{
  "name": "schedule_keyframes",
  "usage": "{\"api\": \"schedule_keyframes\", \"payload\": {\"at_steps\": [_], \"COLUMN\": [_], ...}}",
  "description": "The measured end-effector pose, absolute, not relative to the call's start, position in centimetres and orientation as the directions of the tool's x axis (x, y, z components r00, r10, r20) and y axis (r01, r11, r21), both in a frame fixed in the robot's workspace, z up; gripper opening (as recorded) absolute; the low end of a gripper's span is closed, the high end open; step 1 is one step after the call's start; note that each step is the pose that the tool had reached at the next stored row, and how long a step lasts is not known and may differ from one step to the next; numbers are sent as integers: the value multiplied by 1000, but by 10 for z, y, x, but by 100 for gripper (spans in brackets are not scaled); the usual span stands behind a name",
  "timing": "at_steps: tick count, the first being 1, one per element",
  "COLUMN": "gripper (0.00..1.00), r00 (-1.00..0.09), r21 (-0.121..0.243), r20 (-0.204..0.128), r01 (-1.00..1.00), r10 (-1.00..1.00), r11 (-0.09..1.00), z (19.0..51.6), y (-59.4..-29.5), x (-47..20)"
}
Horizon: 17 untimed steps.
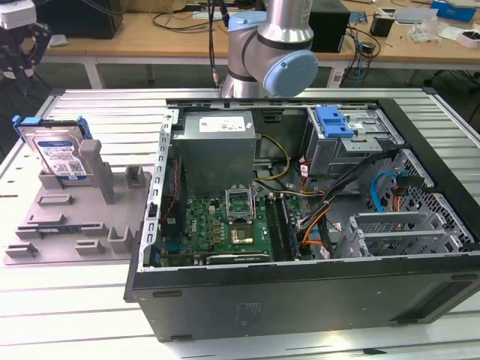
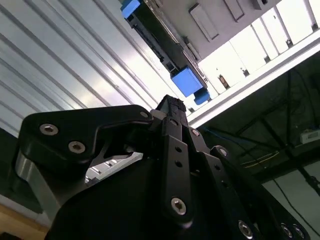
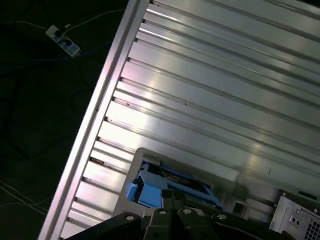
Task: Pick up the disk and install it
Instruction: 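Pick up the disk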
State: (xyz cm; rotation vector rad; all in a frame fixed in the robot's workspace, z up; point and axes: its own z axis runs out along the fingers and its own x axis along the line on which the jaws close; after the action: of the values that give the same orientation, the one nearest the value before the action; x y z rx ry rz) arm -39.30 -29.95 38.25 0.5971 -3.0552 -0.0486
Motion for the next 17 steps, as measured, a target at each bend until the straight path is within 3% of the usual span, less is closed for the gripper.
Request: {"api": "schedule_keyframes", "payload": {"at_steps": [8,10,12,13,14,17], "gripper": [11,17,29,36,48,48], "r00": [-880,-867,-852,-839,-828,-786], "r21": [36,36,36,36,36,36], "r20": [22,22,22,22,22,22], "r01": [-474,-497,-522,-543,-559,-617], "r10": [-475,-497,-523,-543,-560,-618], "r11": [880,867,852,839,828,786], "z": [383,382,383,383,383,383], "y": [-300,-300,-300,-301,-301,-301], "x": [-394,-394,-395,-395,-395,-395]}}
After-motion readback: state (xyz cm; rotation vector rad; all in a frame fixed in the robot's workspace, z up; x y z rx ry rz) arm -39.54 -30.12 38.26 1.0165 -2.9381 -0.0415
